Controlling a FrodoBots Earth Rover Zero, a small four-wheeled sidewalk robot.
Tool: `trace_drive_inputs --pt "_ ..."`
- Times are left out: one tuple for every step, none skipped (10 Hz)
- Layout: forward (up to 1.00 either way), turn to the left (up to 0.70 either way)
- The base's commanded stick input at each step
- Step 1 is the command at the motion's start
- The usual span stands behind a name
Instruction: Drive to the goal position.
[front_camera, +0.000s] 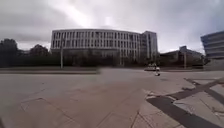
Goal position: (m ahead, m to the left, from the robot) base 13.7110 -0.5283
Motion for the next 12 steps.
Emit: trace_drive_inputs --pt "0.7 0.0" --pt "0.7 0.0" --pt "0.7 0.0" --pt "0.7 0.0" --pt "0.7 0.0" --pt "0.7 0.0" --pt "0.7 0.0" --pt "0.7 0.0" --pt "0.7 -0.02" --pt "0.7 -0.12" --pt "0.7 -0.25" --pt "0.7 -0.3"
